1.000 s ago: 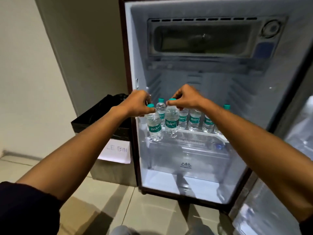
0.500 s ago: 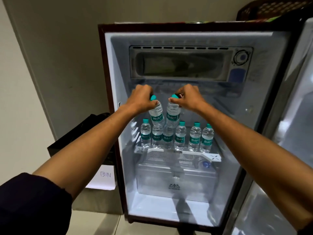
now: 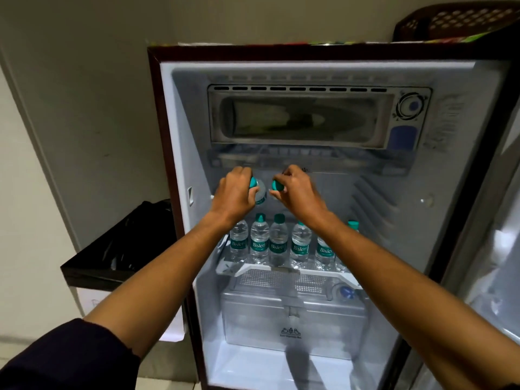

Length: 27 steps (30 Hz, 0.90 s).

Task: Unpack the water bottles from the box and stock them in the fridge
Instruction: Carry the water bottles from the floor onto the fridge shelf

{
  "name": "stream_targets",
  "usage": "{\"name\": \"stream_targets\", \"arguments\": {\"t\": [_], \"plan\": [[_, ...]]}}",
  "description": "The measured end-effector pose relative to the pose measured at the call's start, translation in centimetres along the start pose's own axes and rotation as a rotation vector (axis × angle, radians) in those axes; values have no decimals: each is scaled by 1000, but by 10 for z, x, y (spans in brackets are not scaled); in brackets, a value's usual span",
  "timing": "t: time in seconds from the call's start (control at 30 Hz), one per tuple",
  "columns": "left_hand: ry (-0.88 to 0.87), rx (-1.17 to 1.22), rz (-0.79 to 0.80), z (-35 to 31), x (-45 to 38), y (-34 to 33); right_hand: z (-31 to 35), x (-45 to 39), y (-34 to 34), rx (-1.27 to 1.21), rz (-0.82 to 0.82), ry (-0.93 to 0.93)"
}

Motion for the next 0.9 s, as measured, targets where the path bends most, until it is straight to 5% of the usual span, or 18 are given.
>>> {"name": "stream_targets", "arguments": {"t": [0.9], "plan": [[230,-96,393,72,-107,-92,-55,-97,-112,-320,422,-272]]}}
Point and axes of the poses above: each hand's wrist, its own x-axis away from the middle knuckle, its own y-axis out of the back of the hand, z = x × y, the point moved 1 cm from there along -x, towards the middle knuckle, and after that the axes turned 8 degrees about z, right-handed, at the moved point
